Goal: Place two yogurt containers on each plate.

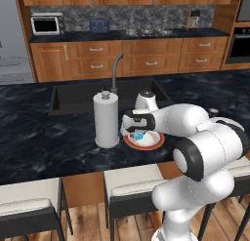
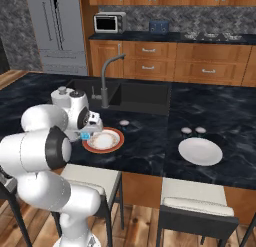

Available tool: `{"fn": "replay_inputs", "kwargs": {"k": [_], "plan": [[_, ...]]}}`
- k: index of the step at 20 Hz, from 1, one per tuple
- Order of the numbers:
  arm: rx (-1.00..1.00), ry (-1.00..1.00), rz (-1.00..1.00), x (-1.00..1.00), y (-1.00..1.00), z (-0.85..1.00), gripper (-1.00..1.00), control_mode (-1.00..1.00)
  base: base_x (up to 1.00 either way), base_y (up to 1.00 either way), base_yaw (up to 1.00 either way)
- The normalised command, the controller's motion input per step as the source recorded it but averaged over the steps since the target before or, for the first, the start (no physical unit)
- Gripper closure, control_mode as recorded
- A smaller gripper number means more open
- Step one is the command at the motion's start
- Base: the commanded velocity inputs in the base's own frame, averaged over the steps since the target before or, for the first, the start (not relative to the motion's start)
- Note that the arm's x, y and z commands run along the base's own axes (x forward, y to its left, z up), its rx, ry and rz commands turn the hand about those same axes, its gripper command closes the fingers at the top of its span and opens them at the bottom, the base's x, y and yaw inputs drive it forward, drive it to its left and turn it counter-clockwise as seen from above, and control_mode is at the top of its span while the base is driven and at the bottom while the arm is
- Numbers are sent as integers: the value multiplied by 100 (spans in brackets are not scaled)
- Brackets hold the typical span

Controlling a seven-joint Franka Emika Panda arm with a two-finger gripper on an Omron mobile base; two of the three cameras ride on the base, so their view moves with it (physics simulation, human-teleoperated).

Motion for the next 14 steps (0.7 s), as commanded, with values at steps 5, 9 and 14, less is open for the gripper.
{"fn": "replay_inputs", "kwargs": {"k": [5,9,14], "plan": [[3,0,0,0,-52,-23,100,-100,0,0,0],[3,0,0,0,-8,-49,100,-100,0,0,0],[0,0,0,8,6,-28,100,-100,0,0,0]]}}
